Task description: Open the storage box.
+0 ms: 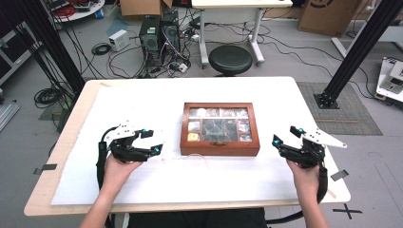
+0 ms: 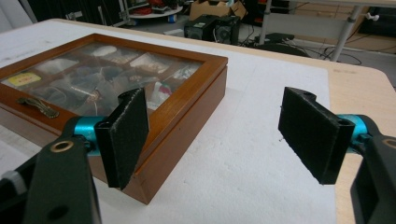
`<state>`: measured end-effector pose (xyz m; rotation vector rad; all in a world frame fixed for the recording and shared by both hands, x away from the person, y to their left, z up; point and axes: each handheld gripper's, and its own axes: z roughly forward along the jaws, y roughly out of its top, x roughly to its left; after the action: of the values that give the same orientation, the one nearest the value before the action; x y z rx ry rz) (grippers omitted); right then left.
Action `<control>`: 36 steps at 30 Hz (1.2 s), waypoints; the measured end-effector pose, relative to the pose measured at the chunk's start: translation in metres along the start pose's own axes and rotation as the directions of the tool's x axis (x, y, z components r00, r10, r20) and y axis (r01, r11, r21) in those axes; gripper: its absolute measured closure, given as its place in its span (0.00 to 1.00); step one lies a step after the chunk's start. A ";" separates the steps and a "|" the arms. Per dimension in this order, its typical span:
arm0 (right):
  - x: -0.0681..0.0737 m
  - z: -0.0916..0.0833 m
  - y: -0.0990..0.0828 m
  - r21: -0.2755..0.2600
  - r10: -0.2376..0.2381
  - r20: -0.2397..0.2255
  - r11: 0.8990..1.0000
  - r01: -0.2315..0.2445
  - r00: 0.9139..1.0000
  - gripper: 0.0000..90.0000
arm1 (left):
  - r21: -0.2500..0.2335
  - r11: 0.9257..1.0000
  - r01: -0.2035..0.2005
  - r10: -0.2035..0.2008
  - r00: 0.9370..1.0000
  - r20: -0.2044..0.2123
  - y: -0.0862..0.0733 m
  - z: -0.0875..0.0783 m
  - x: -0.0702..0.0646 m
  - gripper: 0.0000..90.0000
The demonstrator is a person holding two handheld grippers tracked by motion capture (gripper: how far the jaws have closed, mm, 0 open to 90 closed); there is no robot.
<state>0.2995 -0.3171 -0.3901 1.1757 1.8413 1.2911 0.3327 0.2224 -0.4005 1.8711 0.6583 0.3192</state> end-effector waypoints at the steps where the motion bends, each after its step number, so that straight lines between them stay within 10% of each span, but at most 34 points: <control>1: 0.000 0.000 0.000 -0.004 -0.001 0.004 1.000 0.001 1.000 0.28 | 0.000 1.000 0.000 0.000 1.000 0.000 0.000 0.000 0.000 0.32; 36: -0.001 0.002 0.001 -0.036 -0.002 0.048 0.999 0.003 0.999 0.28 | 0.145 0.989 -0.024 0.011 0.996 0.093 0.002 0.067 -0.021 0.32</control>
<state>0.3016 -0.3172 -0.3897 1.1749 1.7778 1.2789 0.3504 0.1585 -0.4231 2.0196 0.6164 0.1984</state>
